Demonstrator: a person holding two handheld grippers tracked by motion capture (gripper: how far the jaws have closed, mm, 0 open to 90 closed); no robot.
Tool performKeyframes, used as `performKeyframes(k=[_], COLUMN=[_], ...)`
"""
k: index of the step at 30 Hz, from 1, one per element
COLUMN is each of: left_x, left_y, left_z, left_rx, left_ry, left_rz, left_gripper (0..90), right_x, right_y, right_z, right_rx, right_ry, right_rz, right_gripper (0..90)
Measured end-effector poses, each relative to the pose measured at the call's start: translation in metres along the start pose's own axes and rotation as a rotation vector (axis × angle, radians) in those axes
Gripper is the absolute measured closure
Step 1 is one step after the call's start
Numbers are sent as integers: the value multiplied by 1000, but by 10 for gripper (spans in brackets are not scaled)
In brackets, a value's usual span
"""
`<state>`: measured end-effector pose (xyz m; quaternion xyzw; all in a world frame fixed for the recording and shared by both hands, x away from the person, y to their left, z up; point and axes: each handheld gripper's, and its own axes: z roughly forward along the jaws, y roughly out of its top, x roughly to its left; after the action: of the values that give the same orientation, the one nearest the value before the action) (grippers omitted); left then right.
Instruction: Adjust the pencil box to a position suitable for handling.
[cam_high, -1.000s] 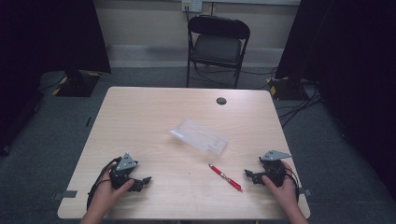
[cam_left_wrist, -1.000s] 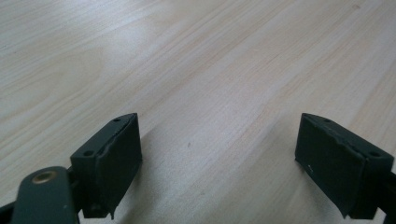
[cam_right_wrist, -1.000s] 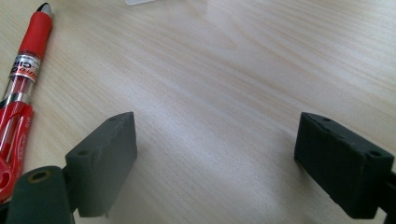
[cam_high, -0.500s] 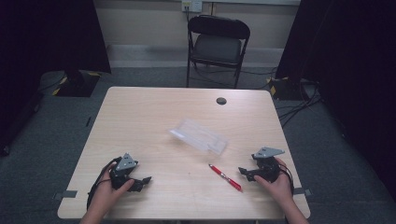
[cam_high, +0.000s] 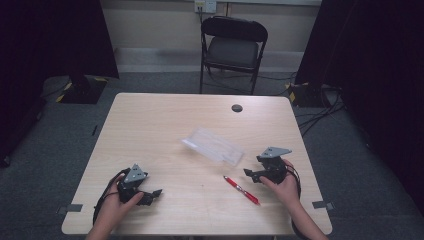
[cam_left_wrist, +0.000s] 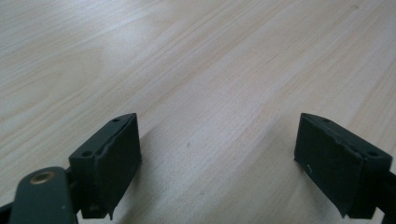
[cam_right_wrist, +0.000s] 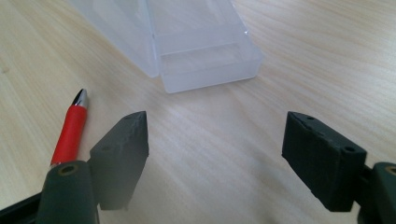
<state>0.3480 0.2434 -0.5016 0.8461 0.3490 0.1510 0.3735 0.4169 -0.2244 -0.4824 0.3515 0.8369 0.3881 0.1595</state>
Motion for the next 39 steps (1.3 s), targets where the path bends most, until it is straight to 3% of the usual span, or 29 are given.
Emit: performKeyframes(k=[7, 28, 33, 39], left_x=[0, 0, 0, 0], left_y=[0, 0, 0, 0], left_z=[0, 0, 0, 0], left_rx=[0, 0, 1, 0], left_ry=[0, 0, 0, 0], left_rz=[1, 0, 1, 1], left_gripper=[141, 141, 141, 141], right_x=[0, 22, 24, 29], right_y=[7, 26, 28, 30], right_z=[5, 29, 28, 30], right_rx=[-23, -16, -51, -52], right_ry=[10, 29, 51, 72], right_rz=[16, -43, -49, -75], right_gripper=[216, 239, 357, 491])
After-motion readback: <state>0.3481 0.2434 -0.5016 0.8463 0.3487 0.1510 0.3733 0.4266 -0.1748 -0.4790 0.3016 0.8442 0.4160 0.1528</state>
